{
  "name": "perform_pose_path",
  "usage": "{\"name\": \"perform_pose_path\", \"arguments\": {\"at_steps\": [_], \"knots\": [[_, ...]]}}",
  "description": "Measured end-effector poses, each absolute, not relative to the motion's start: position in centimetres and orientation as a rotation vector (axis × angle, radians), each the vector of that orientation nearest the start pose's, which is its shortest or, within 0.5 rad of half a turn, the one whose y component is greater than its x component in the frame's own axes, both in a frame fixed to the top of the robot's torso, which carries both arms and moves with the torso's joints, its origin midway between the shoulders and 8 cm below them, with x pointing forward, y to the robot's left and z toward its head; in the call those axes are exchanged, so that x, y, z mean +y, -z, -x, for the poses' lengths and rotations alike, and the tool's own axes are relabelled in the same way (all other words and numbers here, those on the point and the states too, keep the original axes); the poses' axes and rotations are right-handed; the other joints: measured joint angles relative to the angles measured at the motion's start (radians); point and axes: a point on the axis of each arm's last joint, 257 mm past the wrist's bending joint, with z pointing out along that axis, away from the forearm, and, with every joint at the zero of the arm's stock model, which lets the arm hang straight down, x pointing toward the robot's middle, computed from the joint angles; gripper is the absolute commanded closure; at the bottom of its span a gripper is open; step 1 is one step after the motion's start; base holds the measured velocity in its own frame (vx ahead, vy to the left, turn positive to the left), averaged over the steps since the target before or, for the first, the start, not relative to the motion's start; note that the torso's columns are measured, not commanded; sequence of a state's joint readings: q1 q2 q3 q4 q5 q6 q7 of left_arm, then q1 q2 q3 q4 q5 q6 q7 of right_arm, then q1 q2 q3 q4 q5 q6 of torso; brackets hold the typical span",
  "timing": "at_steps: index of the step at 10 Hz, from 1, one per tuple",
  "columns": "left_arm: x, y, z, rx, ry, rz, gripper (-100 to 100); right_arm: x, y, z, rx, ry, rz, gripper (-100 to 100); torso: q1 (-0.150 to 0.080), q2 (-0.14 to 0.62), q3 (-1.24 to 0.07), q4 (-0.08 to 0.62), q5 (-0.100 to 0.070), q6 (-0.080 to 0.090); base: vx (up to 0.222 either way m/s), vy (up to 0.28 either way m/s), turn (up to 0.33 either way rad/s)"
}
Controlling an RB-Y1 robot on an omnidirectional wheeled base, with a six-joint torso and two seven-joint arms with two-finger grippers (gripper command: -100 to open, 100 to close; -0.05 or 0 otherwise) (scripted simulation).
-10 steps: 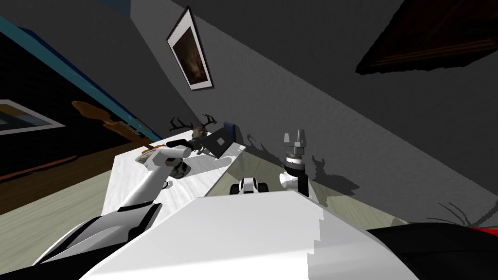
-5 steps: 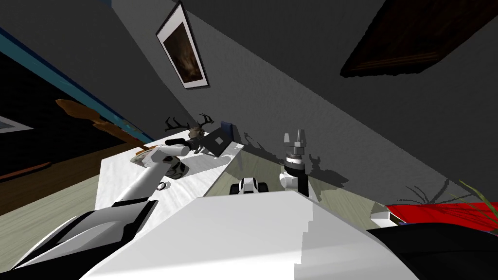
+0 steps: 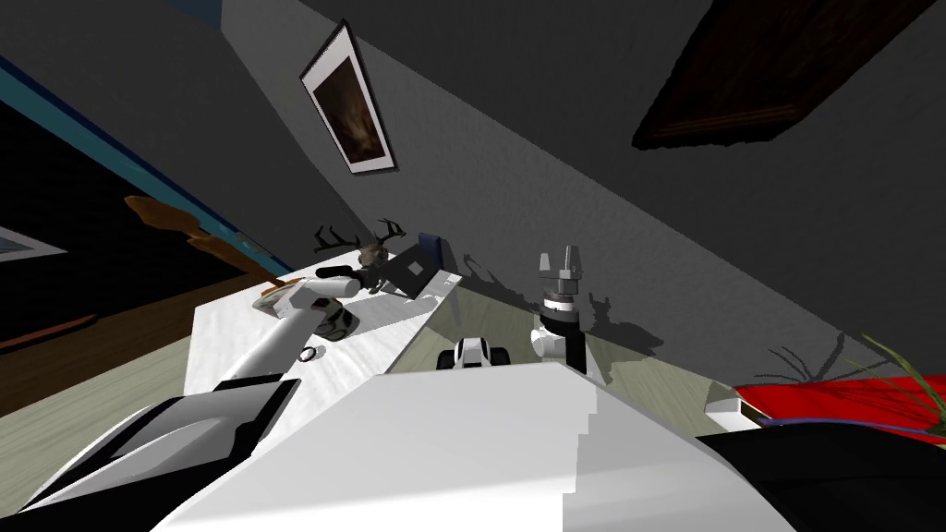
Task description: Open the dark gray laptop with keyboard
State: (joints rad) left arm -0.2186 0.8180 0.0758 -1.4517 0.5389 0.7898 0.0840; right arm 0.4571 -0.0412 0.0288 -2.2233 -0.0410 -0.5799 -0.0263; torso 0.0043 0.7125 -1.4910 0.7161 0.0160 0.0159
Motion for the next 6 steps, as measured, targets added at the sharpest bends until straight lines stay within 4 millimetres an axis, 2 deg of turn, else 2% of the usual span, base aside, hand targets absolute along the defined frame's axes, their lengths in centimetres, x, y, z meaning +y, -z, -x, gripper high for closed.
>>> {"name": "perform_pose_path", "arguments": {"at_steps": [1, 2, 3, 6], "knots": [[52.3, 22.0, -54.3, 1.516, 0.591, 1.635, 100, -26.6, -2.8, -34.5, 0.571, -1.410, -0.619, 0, 0.000, 0.000, 0.000, 0.000, 0.000, 0.000, -0.097, -0.001, -0.271], [53.3, 20.7, -54.9, 1.505, 0.583, 1.629, 100, -26.6, -2.8, -34.5, 0.571, -1.411, -0.619, 0, -0.003, 0.005, 0.003, 0.004, -0.002, 0.004, -0.119, 0.012, -0.289], [54.5, 19.9, -55.2, 1.494, 0.579, 1.629, 100, -26.6, -2.8, -34.5, 0.571, -1.411, -0.619, 0, -0.006, 0.007, 0.005, 0.004, -0.002, 0.003, -0.052, 0.021, -0.076], [56.1, 22.1, -54.2, 1.481, 0.564, 1.709, 100, -26.6, -2.8, -34.5, 0.571, -1.410, -0.619, 0, -0.002, 0.008, 0.005, 0.004, -0.002, -0.006, -0.001, -0.010, 0.012]]}}
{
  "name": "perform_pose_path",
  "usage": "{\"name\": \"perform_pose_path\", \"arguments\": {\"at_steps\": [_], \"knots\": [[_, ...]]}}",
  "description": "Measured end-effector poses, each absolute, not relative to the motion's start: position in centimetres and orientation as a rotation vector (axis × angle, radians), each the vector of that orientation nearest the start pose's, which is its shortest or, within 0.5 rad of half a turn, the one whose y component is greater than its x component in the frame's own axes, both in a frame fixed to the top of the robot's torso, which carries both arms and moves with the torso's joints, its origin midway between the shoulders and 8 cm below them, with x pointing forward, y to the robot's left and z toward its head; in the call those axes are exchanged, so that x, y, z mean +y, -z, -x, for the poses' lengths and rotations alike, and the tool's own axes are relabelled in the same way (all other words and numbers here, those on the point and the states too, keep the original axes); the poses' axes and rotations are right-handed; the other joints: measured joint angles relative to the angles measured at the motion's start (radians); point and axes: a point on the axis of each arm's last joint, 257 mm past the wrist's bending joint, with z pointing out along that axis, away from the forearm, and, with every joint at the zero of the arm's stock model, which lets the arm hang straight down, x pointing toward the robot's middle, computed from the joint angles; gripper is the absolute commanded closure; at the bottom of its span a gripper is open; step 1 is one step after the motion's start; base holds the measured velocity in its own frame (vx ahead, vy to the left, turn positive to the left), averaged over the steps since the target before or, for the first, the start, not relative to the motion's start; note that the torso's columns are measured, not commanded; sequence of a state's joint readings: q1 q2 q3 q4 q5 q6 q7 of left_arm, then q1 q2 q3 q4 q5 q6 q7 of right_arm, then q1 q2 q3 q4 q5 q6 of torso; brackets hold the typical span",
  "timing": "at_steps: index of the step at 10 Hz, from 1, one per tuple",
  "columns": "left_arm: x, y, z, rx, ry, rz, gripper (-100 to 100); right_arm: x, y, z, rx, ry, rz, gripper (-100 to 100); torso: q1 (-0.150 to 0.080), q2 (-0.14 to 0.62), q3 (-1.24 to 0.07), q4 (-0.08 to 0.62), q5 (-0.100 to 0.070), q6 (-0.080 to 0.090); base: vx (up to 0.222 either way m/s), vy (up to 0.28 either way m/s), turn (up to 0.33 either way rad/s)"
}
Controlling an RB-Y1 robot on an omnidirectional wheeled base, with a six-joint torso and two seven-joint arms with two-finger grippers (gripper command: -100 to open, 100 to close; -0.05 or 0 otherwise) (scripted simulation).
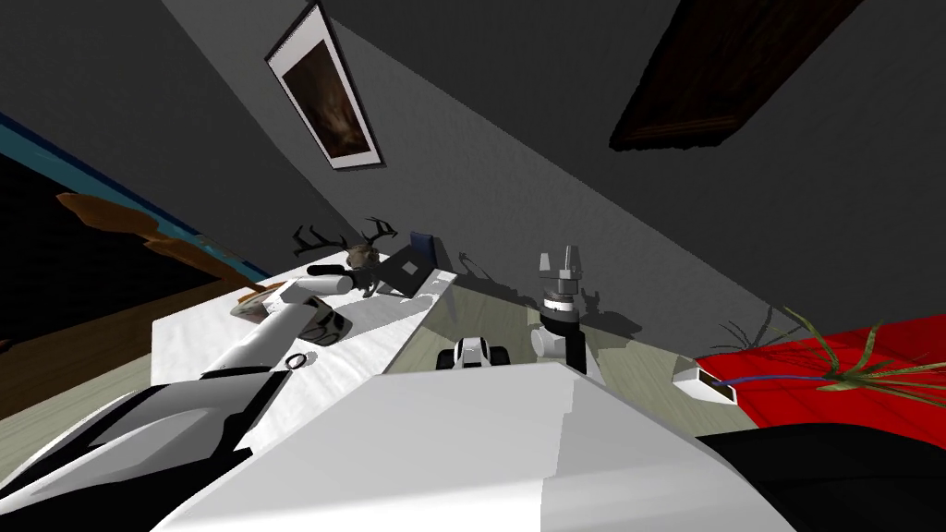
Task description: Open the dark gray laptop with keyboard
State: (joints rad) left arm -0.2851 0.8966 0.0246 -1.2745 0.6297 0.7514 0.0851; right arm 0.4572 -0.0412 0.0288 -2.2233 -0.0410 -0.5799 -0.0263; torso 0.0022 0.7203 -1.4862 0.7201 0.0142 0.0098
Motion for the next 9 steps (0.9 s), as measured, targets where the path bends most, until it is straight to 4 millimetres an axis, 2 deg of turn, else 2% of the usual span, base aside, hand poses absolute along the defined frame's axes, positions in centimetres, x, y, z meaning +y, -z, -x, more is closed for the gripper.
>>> {"name": "perform_pose_path", "arguments": {"at_steps": [1, 2, 3, 4, 6, 8, 9], "knots": [[56.5, 22.7, -53.6, 1.477, 0.547, 1.727, 100, -26.6, -2.8, -34.5, 0.571, -1.410, -0.619, 0, 0.001, 0.001, 0.001, 0.001, 0.000, 0.000, 0.009, -0.005, 0.014], [56.9, 22.9, -53.6, 1.473, 0.539, 1.743, 100, -26.6, -2.8, -34.5, 0.571, -1.410, -0.619, 0, 0.001, 0.003, 0.002, 0.002, -0.001, 0.001, -0.104, -0.014, -0.259], [58.1, 21.2, -54.1, 1.456, 0.538, 1.732, 100, -26.6, -2.8, -34.5, 0.571, -1.411, -0.619, 0, -0.003, 0.009, 0.005, 0.006, -0.004, 0.005, -0.138, 0.000, -0.259], [58.6, 20.4, -54.5, 1.441, 0.547, 1.736, 100, -26.6, -2.8, -34.5, 0.571, -1.411, -0.619, 0, -0.005, 0.010, 0.006, 0.007, -0.004, 0.004, -0.069, -0.007, -0.101], [59.0, 21.6, -53.9, 1.436, 0.541, 1.778, 100, -26.6, -2.8, -34.5, 0.571, -1.410, -0.619, 0, -0.002, 0.007, 0.004, 0.008, -0.007, -0.005, 0.002, -0.005, 0.011], [60.2, 22.8, -53.2, 1.421, 0.517, 1.810, 100, -26.6, -2.8, -34.5, 0.571, -1.410, -0.619, 0, 0.000, 0.010, 0.006, 0.008, -0.005, -0.006, 0.016, -0.004, -0.004], [60.8, 23.4, -52.7, 1.414, 0.503, 1.823, 100, -26.6, -2.8, -34.5, 0.571, -1.410, -0.619, 0, 0.000, 0.012, 0.007, 0.009, -0.005, -0.007, -0.105, -0.034, -0.277]]}}
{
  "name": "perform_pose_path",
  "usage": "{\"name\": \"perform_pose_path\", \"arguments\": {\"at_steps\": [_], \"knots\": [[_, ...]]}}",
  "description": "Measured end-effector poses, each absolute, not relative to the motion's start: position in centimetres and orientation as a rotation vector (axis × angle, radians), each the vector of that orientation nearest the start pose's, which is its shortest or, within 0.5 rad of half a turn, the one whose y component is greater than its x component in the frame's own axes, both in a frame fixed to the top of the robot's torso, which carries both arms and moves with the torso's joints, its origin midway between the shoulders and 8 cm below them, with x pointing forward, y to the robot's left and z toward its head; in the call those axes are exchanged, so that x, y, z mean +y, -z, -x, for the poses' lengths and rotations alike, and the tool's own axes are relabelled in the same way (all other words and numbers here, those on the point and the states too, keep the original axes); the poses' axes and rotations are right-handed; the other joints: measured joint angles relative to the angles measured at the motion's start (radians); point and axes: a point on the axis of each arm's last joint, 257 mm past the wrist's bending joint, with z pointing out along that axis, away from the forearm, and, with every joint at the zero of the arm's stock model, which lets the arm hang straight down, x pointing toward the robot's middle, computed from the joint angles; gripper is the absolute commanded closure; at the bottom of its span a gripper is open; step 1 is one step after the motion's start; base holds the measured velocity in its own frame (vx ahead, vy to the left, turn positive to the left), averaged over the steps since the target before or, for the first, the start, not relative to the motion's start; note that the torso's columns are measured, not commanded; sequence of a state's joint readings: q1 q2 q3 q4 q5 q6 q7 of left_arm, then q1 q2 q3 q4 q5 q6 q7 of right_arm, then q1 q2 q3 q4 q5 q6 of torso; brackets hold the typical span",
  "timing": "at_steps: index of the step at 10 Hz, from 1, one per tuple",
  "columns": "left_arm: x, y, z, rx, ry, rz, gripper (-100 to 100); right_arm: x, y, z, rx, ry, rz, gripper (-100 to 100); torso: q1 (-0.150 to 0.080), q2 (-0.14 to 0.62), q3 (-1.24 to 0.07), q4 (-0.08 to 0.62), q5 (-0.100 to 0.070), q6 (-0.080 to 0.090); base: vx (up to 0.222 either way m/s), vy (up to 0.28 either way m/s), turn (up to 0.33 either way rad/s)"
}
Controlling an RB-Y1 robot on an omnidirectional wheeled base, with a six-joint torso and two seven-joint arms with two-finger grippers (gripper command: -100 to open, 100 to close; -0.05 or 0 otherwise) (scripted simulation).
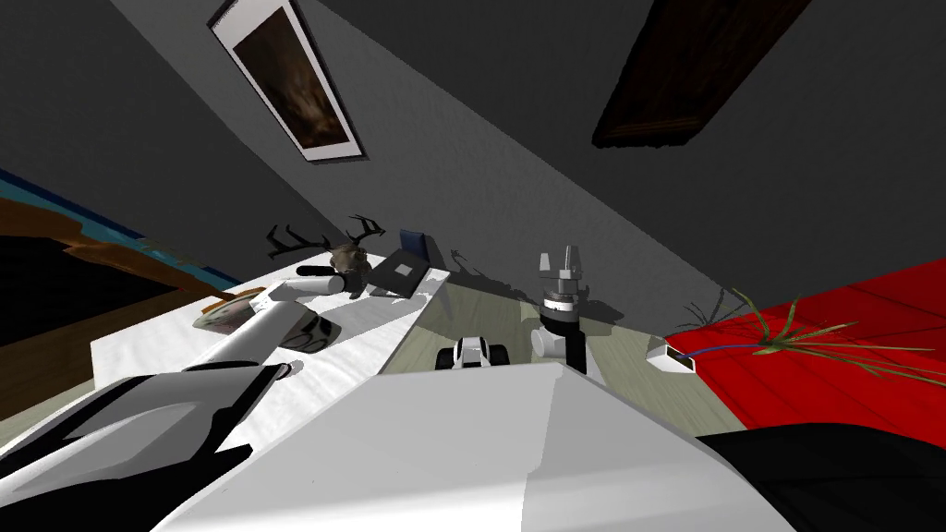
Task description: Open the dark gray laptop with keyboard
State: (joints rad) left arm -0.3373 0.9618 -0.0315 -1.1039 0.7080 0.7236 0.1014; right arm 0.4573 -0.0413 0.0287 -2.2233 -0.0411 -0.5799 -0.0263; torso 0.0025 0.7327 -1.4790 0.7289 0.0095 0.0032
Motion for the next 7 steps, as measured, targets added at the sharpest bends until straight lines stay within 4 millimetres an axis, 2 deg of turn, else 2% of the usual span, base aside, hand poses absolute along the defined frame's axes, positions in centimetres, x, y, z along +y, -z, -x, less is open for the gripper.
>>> {"name": "perform_pose_path", "arguments": {"at_steps": [1, 2, 7], "knots": [[61.8, 22.7, -52.9, 1.399, 0.495, 1.829, 100, -26.6, -2.8, -34.5, 0.571, -1.411, -0.619, 0, -0.004, 0.006, 0.003, 0.006, -0.006, 0.004, -0.148, -0.025, -0.263], [62.4, 22.1, -53.0, 1.381, 0.500, 1.844, -100, -26.6, -2.8, -34.5, 0.571, -1.411, -0.619, 0, -0.006, 0.010, 0.006, 0.011, -0.011, -0.001, -0.053, -0.009, -0.022], [62.5, 17.5, -53.2, 1.389, 0.508, 1.839, -100, -26.6, -2.8, -34.5, 0.571, -1.410, -0.619, 0, -0.002, 0.005, 0.003, 0.009, -0.009, -0.003, 0.018, -0.007, 0.026]]}}
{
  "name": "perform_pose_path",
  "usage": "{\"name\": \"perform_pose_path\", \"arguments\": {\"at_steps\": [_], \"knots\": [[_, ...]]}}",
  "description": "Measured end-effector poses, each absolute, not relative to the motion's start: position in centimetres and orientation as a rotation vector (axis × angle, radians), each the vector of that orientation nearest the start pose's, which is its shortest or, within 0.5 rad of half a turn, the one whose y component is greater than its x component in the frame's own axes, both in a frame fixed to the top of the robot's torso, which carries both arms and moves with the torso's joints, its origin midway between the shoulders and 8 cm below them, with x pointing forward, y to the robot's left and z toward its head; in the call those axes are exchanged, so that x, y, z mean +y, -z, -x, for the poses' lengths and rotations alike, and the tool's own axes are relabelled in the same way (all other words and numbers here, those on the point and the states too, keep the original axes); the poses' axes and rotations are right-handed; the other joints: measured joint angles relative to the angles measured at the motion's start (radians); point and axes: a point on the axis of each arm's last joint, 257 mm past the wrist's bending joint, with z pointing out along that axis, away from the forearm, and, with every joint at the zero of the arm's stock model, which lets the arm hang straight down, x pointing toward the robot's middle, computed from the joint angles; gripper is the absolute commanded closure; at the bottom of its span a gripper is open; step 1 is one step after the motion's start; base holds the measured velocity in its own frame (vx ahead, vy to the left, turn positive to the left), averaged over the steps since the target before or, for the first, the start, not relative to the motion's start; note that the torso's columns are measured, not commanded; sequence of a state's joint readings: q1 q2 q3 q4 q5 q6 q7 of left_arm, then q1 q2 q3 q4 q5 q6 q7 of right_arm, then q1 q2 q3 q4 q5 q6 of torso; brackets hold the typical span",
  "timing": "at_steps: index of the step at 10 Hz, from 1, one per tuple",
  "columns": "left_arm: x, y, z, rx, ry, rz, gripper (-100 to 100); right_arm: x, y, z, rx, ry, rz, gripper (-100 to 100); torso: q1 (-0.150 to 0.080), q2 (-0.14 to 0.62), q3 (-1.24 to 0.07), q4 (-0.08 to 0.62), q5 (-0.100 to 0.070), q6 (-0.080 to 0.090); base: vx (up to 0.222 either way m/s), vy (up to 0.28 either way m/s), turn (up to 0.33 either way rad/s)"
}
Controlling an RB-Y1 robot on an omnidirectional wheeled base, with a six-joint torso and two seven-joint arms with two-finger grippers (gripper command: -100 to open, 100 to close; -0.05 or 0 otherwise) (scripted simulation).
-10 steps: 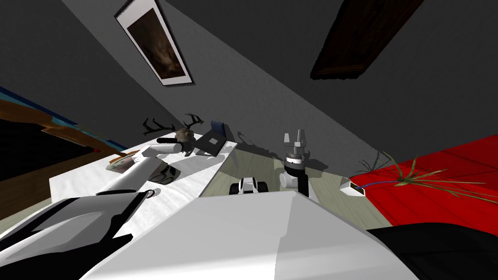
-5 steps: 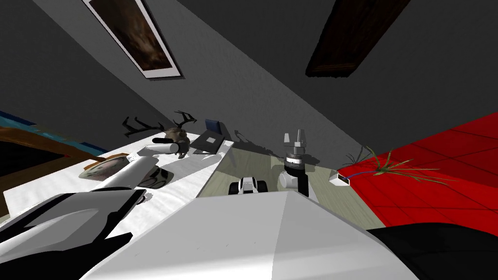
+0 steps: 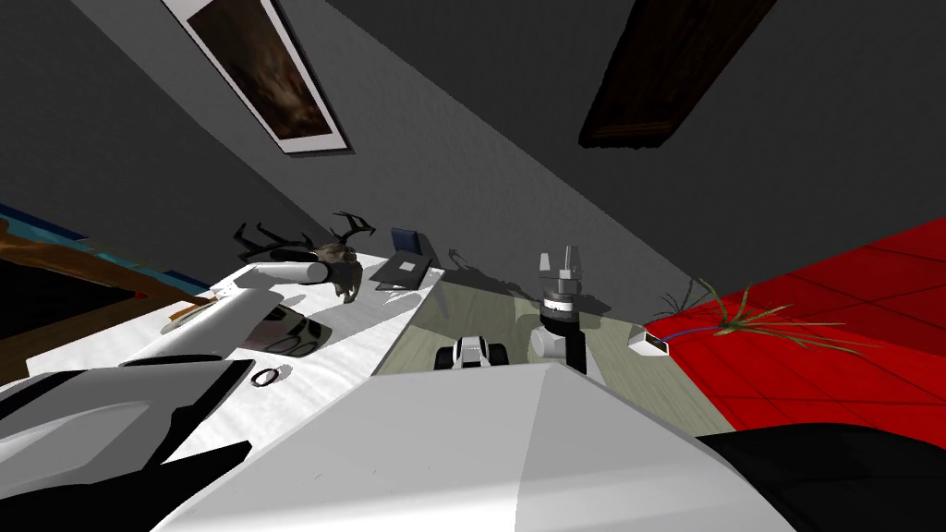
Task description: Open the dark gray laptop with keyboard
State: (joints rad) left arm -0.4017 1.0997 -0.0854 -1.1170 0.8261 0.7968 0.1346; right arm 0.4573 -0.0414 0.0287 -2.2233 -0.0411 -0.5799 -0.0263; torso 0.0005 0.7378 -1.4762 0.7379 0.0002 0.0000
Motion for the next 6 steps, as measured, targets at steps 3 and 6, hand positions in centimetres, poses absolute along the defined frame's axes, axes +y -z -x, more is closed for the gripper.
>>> {"name": "perform_pose_path", "arguments": {"at_steps": [3, 6], "knots": [[62.48, 17.47, -53.16, 1.389, 0.507, 1.842, 0, -26.65, -2.76, -34.54, 0.571, -1.410, -0.619, 0, 0.000, 0.001, 0.001, 0.000, 0.000, 0.000, 0.000, 0.000, 0.000], [62.48, 17.47, -53.16, 1.389, 0.507, 1.842, 0, -26.65, -2.76, -34.54, 0.571, -1.410, -0.619, 0, -0.001, 0.000, 0.000, 0.000, 0.000, 0.000, 0.000, 0.000, 0.000]]}}
